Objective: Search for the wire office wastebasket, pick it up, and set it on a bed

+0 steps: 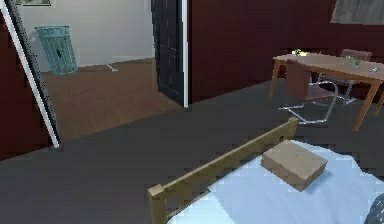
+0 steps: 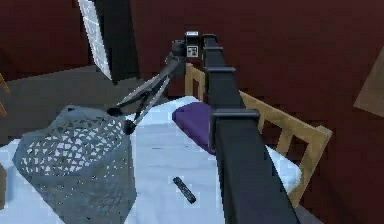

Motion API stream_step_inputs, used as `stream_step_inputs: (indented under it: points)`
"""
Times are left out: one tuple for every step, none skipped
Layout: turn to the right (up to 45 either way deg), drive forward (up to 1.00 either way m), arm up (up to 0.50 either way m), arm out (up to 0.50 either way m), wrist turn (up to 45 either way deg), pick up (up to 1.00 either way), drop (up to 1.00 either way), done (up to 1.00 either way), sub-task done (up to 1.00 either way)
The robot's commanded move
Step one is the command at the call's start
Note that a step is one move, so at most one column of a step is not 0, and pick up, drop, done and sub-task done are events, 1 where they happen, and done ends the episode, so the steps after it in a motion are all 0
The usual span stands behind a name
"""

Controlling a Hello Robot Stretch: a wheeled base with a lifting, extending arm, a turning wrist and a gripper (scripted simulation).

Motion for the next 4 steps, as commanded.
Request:
stream_step_inputs:
  points:
    - [0.0, 0.0, 0.0, 0.0, 39.0, 0.0, 0.0, 0.0, 0.0]
    - [0.0, 0.0, -0.4, 0.0, 0.0, 0.0, 0.0, 0.0, 0.0]
    - [0.0, 0.0, -0.5, 0.0, 0.0, 0.0, 0.0, 0.0, 0.0]
    - [0.0, 0.0, 0.0, 0.0, 0.0, 0.0, 1.0, 0.0, 0.0]
